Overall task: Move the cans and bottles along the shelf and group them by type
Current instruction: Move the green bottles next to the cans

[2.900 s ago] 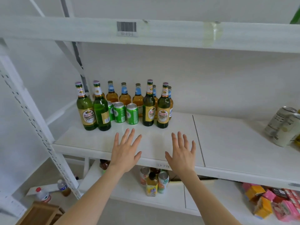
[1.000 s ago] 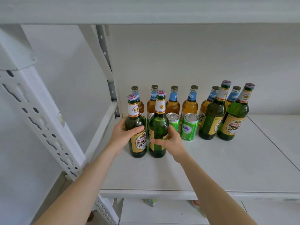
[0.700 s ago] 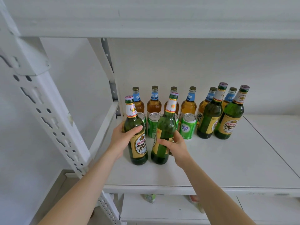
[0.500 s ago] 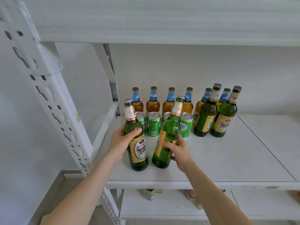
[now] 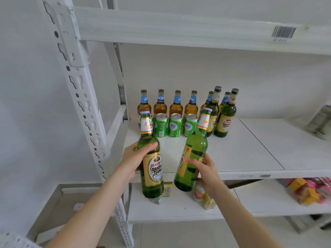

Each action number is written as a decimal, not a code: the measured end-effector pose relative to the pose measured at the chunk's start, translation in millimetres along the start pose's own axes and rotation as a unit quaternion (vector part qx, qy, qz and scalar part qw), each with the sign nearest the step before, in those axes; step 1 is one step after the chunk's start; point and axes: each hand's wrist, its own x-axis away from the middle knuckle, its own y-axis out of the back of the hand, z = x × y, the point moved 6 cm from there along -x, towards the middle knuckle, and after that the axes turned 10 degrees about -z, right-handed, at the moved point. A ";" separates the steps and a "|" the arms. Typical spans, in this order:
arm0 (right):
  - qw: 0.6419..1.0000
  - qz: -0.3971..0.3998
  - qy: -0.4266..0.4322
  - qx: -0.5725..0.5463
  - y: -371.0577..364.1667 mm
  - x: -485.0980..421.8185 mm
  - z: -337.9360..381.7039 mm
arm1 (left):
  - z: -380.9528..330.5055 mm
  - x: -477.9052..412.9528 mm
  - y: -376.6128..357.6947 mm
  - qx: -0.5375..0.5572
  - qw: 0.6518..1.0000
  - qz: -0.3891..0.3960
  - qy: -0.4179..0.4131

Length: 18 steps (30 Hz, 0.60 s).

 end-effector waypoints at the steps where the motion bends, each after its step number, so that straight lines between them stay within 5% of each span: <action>1: 1.000 -0.005 0.001 0.001 6.7 6.1 0.0 | 0.4 6.8 -2.8 -0.002 1.000 0.005 0.001; 18: 0.999 -0.026 0.020 0.007 161.7 36.0 33.6 | -11.0 99.6 -135.3 -0.008 0.999 0.036 -0.023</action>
